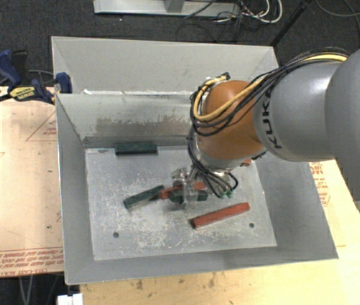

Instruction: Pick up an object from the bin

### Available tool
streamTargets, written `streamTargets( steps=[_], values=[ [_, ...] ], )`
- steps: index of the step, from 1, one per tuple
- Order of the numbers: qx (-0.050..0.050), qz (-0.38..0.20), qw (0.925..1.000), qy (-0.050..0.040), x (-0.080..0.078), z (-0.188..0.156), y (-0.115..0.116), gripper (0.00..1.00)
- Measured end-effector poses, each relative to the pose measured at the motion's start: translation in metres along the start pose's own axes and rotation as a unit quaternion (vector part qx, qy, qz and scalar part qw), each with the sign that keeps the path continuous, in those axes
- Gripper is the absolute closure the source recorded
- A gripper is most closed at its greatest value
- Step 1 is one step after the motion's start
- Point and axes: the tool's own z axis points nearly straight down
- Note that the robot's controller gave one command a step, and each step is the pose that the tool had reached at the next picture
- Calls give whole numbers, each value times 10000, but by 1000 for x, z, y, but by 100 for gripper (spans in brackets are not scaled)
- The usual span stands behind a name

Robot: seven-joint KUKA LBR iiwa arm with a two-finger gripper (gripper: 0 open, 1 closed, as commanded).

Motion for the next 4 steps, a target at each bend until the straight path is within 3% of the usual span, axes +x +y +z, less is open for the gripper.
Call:
streamTargets(
  steps=[1, 3, 4],
  values=[
    [-2, 11, 10000, 13, 0, -1, 0, 100],
    [5, 27, 10000, -10, -3, -81, 1, 100],
    [1, 39, 10000, 9, -4, -81, 1, 100]
  ],
)
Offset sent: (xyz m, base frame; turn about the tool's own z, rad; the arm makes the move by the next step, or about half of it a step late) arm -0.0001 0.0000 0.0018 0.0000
